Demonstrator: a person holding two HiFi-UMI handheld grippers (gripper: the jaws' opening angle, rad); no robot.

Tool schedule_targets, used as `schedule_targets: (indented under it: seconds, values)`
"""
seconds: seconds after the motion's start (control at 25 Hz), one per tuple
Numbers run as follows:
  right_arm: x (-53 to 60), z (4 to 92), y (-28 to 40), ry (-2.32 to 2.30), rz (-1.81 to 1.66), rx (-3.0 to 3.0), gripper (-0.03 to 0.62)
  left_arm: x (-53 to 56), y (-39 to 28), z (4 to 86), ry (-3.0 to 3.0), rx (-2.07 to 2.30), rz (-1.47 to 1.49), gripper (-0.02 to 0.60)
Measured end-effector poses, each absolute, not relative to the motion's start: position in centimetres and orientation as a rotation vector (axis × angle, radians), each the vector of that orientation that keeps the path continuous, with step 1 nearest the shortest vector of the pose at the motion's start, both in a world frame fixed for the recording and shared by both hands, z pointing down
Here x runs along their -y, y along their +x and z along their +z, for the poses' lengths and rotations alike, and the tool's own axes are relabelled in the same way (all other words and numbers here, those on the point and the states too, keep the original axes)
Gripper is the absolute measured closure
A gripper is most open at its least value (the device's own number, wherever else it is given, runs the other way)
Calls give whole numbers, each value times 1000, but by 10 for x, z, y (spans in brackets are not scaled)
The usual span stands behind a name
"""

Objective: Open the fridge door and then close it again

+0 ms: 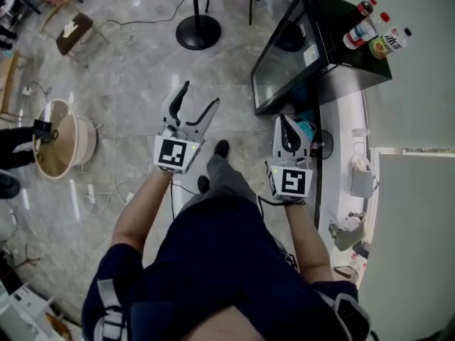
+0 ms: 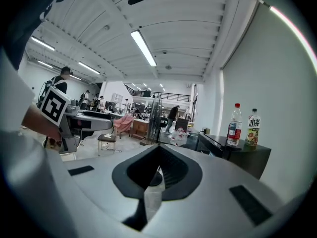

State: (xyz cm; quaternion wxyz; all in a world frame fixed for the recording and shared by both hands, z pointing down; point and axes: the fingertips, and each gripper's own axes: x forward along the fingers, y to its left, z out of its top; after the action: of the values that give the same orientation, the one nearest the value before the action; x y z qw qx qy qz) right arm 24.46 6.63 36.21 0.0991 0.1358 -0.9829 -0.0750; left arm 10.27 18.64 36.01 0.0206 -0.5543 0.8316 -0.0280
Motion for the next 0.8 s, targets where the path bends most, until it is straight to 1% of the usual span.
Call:
schedule_targets:
  seconds: [0.36, 0.56, 0.8]
  values:
    - [30, 389, 135, 522, -120, 2868, 576, -38, -3, 374, -1956, -2373, -130, 265]
    - [77, 392, 100, 585, -107, 2854, 576, 43, -45, 379, -2087, -2264, -118, 265]
    - [119, 402, 67, 715, -114, 2827, 576, 126, -75, 410, -2279, -2090, -170, 265]
